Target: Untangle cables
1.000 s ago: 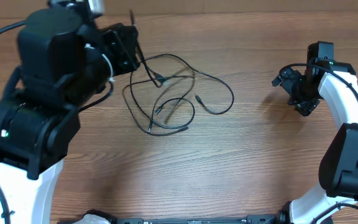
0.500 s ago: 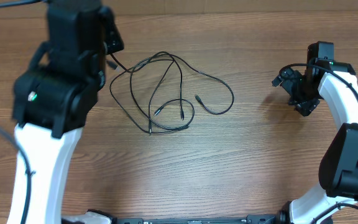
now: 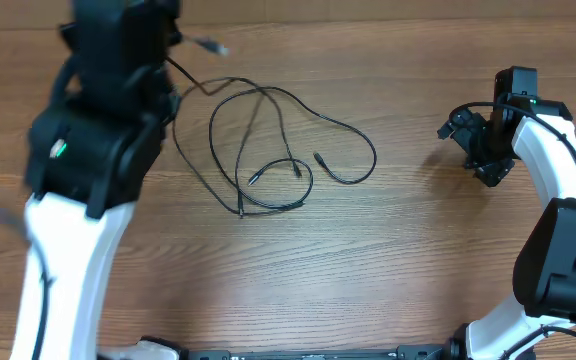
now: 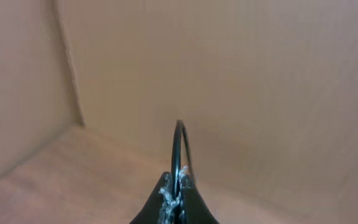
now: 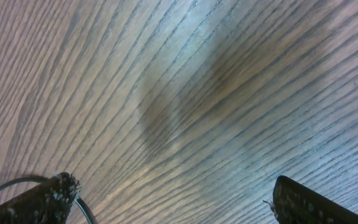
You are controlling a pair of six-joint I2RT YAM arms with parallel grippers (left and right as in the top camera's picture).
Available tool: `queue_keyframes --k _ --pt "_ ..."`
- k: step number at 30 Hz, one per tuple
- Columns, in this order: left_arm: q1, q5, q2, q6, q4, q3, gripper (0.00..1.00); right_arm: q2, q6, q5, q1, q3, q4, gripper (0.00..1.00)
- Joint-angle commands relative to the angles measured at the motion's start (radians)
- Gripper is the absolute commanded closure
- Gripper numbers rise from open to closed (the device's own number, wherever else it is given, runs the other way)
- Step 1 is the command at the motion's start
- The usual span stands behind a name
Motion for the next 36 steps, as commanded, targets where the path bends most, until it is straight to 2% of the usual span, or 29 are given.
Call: queue_keyframes --k 1,5,11,16,20,24,30,33,36 --pt "-0.001 -0.060 -0.159 -0.056 0.065 0.024 0.96 -0.008 0.003 0.013 -0.001 -0.003 0.003 0.00" --pt "-0.001 0.025 -0.272 -0.129 0.126 0.024 0.96 -0.008 0.003 0.013 -0.001 -0.003 0.003 0.00" --pt "-0.001 0.204 -0.382 -0.134 0.193 0.024 0.96 -0.008 0.003 0.013 -0.001 -0.003 0.003 0.00" --pt "-0.001 0.206 -0.396 -0.143 0.236 0.024 0.96 -0.008 0.003 0.013 -0.001 -0.003 0.003 0.00" --pt "-0.001 0.225 -0.395 -0.273 0.243 0.024 0.96 -0.008 0.003 0.013 -0.001 -0.003 0.003 0.00" --pt "-0.001 0.252 -0.389 -0.275 0.237 0.021 0.96 -0.008 0.003 0.013 -0.001 -0.003 0.003 0.00" --pt "-0.001 0.236 -0.331 -0.275 -0.007 0.020 0.96 -0.008 0.003 0.013 -0.001 -0.003 0.003 0.00" --pt "-0.001 0.237 -0.290 -0.281 -0.198 0.020 0.96 -0.008 0.003 0.013 -0.001 -0.003 0.003 0.00" --pt "-0.001 0.236 -0.241 -0.358 -0.418 0.019 0.96 -0.008 0.003 0.013 -0.001 -0.003 0.003 0.00"
